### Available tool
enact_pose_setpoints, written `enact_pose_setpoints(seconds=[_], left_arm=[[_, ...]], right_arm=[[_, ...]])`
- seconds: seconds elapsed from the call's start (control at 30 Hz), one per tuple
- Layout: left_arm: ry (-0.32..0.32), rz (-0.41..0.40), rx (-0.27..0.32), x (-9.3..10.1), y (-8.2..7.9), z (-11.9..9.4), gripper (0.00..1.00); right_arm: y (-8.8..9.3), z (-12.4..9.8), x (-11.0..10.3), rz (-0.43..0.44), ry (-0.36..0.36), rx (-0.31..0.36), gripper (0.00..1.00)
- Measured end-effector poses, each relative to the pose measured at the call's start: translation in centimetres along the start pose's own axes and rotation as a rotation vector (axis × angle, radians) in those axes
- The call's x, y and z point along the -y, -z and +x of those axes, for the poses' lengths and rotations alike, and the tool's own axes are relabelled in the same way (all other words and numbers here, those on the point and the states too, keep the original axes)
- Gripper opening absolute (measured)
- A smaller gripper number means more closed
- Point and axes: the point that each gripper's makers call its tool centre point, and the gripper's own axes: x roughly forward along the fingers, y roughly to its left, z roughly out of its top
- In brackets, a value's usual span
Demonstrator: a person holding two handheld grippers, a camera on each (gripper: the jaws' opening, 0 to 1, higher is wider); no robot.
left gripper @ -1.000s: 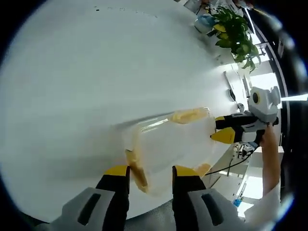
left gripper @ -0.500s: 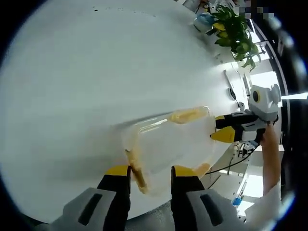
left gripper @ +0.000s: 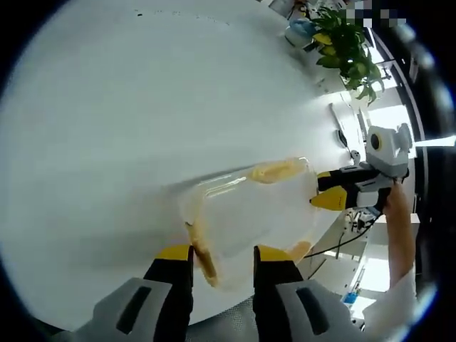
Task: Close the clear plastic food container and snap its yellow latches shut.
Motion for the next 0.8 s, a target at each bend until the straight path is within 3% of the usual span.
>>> enact_pose_setpoints(seconds=[0.37,0.4,0.53,0.8], left_arm=[[0.008,-0.003,-0.003,0.12,0.09,0.07,0.27],[0.008,-0.002,-0.004,0.10,0.10,0.11,0.27],[0.009,0.000,-0.004,-0.05,0.26,-0.10,0.27],[0.013,0.005,0.000,0.04,0.31,-0.14,0.27]], right_arm=[[0.06,0.06,0.17,0.091,-0.058,0.019,0.17],[0.04,0.18,-0.05,0.176,-0.088,0.034,0.17],[-0.04,-0.07,-0.23,0.094,-0.082,0.023,0.18],[0.61,-0.20,-0.48,0.093,-0.084,0.046,0.18]])
